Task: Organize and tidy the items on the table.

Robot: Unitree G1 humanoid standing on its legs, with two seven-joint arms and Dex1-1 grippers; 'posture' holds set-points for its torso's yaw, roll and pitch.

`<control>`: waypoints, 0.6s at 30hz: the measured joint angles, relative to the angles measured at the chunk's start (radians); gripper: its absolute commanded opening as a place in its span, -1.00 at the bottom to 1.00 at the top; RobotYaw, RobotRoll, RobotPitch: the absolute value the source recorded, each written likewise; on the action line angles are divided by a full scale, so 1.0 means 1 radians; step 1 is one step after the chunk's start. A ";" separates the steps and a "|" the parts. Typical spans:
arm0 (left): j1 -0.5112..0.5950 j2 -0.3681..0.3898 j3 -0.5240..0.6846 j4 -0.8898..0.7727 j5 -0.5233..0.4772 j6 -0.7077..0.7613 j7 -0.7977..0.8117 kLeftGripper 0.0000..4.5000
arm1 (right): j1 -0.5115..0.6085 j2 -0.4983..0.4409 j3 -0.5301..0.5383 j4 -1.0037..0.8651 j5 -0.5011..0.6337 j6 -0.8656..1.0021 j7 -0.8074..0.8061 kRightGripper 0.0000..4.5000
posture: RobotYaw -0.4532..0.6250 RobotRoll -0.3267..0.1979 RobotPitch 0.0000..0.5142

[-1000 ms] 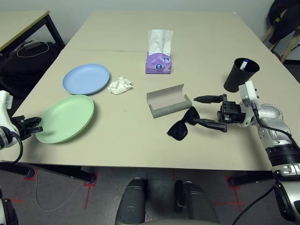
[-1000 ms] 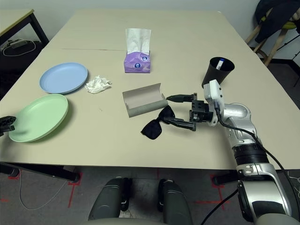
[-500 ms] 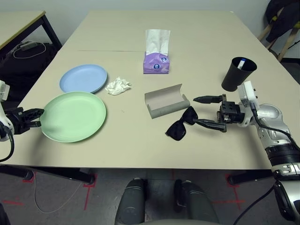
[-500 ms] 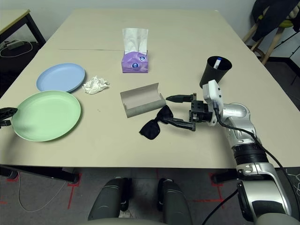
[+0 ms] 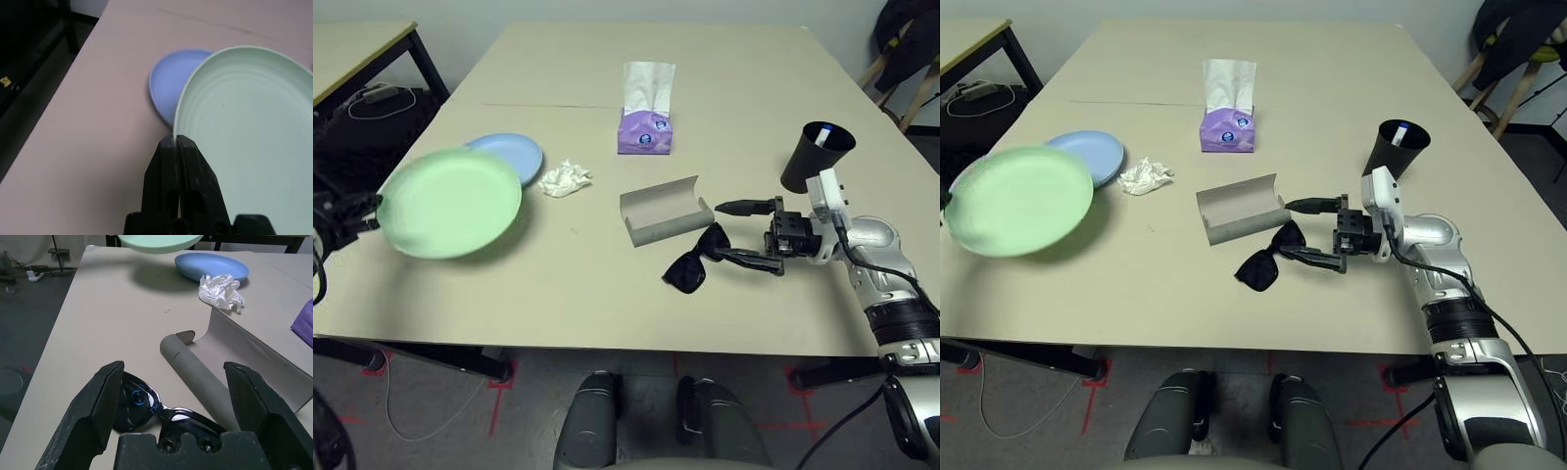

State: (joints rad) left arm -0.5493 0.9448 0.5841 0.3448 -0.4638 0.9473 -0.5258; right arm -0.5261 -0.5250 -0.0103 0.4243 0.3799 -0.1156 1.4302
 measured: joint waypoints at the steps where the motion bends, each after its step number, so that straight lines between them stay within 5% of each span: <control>1: -0.028 -0.019 -0.010 0.019 0.002 -0.010 0.018 -0.99 | -0.002 0.002 0.000 0.003 0.000 -0.001 -0.003 1.00 | 0.11 0.25 -0.60; 18: -0.295 -0.159 -0.101 0.384 0.099 -0.291 0.250 -0.99 | -0.005 0.035 -0.040 -0.029 0.044 0.042 -0.120 1.00 | 0.07 0.25 -0.60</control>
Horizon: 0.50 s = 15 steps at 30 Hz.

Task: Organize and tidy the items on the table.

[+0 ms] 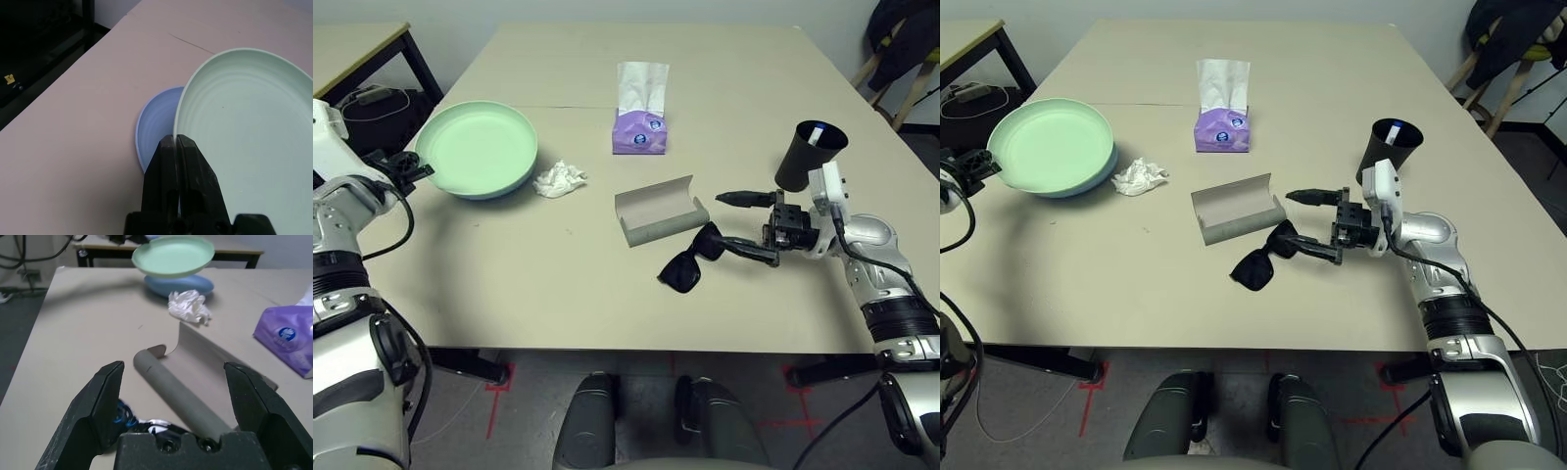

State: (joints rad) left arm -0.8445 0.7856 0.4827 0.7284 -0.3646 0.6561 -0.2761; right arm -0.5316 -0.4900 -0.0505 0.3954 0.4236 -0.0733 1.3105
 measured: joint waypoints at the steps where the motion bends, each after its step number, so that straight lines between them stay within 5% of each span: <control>1: -0.003 0.000 -0.003 0.005 0.004 -0.009 0.003 -0.99 | 0.000 0.000 -0.002 -0.011 0.006 0.011 -0.009 1.00 | 0.07 0.25 -0.60; 15: -0.037 -0.056 -0.012 0.115 0.019 -0.123 0.092 -0.99 | 0.038 0.024 -0.002 -0.124 0.029 0.089 -0.067 1.00 | 0.07 0.25 -0.61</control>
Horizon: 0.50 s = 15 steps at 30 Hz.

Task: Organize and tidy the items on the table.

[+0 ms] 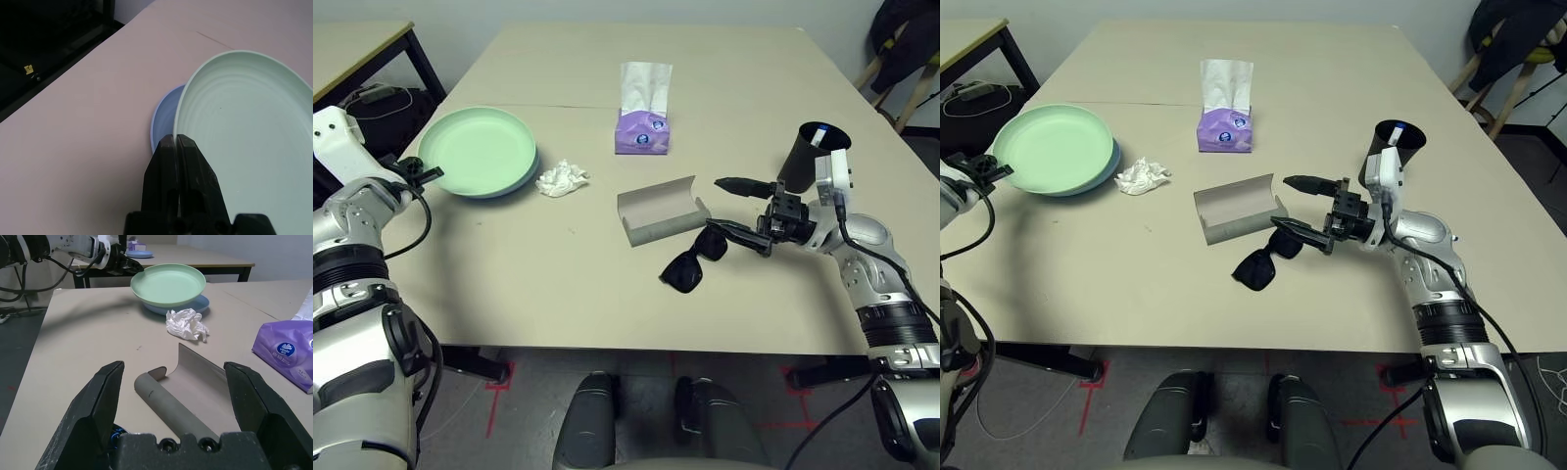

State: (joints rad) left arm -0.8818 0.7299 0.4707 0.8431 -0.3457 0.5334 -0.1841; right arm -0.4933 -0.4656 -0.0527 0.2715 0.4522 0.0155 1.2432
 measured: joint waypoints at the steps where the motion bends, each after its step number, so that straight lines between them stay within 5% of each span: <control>1: -0.009 -0.006 -0.003 0.009 0.004 -0.020 0.006 -0.77 | 0.001 0.000 0.000 -0.002 0.000 0.002 -0.001 1.00 | 0.07 0.25 -0.61; 12: -0.035 -0.043 -0.024 0.040 0.037 -0.178 0.033 0.99 | 0.015 0.000 0.000 -0.032 0.000 0.015 -0.006 1.00 | 0.07 0.25 -0.60; 15: -0.001 -0.066 -0.024 -0.023 0.026 -0.212 -0.014 0.99 | 0.017 0.000 0.000 -0.036 0.001 0.020 -0.008 1.00 | 0.09 0.25 -0.60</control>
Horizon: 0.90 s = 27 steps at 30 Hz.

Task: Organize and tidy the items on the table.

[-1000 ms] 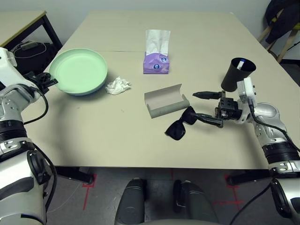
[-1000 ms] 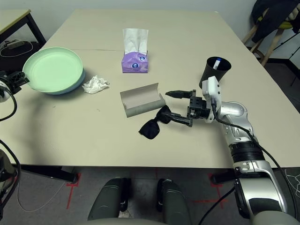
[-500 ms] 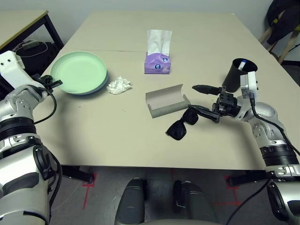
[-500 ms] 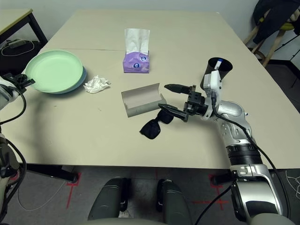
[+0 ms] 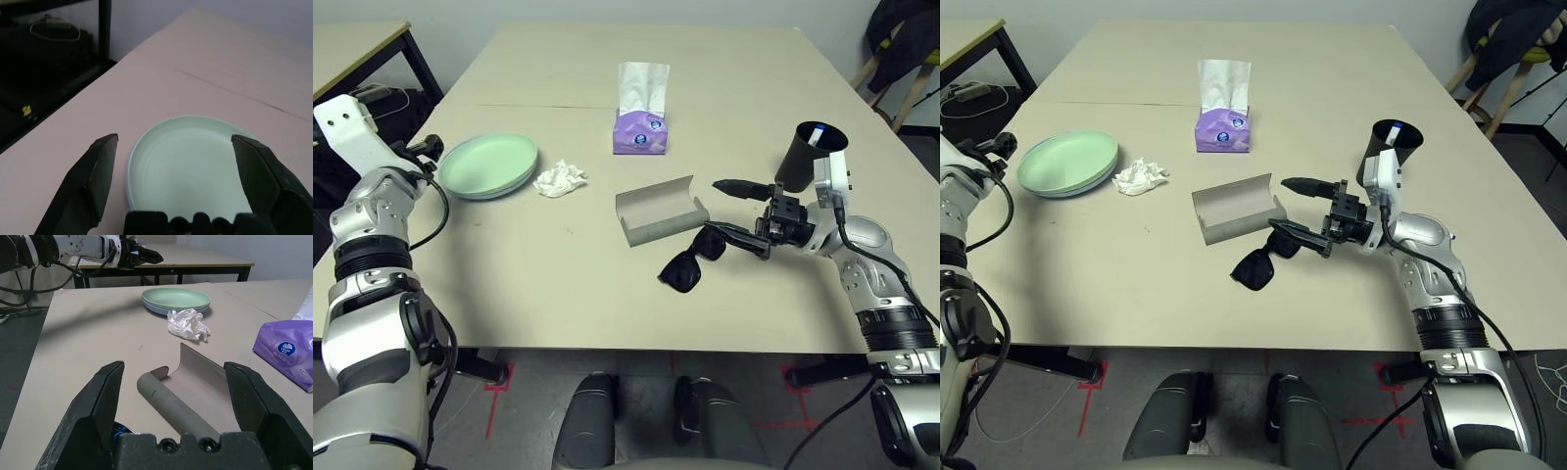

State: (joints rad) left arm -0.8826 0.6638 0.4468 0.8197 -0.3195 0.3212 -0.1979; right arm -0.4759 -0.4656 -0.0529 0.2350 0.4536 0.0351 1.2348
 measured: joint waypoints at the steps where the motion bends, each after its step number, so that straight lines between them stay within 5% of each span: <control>1: 0.018 -0.011 0.000 -0.040 -0.012 0.000 -0.031 0.99 | 0.000 0.000 0.000 0.000 0.000 0.000 -0.001 1.00 | 0.09 0.25 -0.60; 11: 0.193 -0.035 -0.088 -0.371 -0.065 -0.015 -0.327 0.99 | -0.009 0.000 -0.001 0.021 0.000 0.000 -0.002 1.00 | 0.12 0.25 -0.60; 27: 0.236 -0.033 -0.187 -0.408 -0.047 -0.039 -0.480 0.99 | 0.032 0.010 -0.001 -0.022 0.014 0.019 -0.044 1.00 | 0.08 0.25 -0.62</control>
State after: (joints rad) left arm -0.6468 0.6307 0.2602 0.4116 -0.3663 0.2823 -0.6782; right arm -0.4436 -0.4554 -0.0539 0.2129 0.4680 0.0539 1.1912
